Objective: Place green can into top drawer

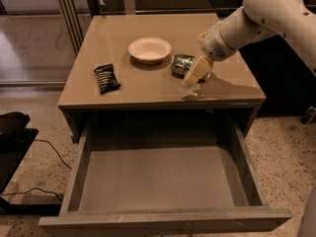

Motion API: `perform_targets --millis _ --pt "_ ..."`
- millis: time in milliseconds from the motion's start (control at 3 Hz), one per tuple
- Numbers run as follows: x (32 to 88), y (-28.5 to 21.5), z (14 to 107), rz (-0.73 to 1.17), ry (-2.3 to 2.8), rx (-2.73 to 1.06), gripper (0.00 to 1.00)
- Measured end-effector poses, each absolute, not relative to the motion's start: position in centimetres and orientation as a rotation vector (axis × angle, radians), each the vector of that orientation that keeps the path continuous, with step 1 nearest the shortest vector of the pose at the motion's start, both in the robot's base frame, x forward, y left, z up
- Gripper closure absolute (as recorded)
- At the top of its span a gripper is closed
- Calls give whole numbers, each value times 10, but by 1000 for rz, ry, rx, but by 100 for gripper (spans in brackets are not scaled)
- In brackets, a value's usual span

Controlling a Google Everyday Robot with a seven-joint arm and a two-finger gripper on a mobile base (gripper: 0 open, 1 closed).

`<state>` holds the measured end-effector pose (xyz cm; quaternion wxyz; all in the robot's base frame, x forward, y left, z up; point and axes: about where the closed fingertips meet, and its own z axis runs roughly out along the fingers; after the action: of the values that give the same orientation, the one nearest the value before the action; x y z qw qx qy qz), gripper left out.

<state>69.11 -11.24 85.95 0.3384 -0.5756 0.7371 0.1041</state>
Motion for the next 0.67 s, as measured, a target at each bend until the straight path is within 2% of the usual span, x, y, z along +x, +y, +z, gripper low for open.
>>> perform_targets --millis 667 --pt "699 -104 843 314 1947 -1493 0"
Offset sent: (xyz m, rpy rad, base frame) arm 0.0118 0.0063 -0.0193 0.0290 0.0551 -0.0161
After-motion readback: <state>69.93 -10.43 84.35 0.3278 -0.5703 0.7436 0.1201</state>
